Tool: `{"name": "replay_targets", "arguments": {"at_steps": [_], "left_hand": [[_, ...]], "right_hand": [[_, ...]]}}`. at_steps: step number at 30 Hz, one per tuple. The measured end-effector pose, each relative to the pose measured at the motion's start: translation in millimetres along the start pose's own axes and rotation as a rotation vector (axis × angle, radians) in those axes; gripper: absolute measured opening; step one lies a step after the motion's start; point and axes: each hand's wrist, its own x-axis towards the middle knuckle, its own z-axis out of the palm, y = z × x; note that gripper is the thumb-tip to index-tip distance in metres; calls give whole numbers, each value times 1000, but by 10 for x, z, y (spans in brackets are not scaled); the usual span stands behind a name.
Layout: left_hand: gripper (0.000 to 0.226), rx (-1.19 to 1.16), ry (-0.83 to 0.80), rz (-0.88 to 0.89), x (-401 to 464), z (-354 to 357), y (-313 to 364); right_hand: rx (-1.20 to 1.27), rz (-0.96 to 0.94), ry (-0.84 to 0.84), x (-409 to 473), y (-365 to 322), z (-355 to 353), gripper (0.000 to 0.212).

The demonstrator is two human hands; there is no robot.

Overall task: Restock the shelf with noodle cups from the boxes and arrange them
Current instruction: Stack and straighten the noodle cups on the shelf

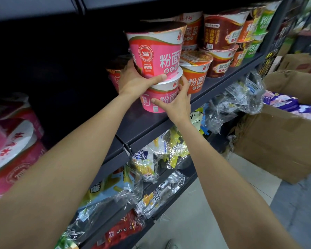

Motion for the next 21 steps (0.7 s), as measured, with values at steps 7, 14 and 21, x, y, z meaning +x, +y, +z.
{"name": "replay_targets", "arguments": {"at_steps": [7,14,21], "left_hand": [[144,-161,-83,-150,-330,-130,112],[46,-68,173,136,-2037,-1288,63],[26,121,693,212,-3039,-2364,-609]], "right_hand": [[-83,-47,56,-276,-173,-62,88],[85,-245,-76,-1208,-768,-73,25],[200,-283,-549,-1963,-1509,406,40]]}}
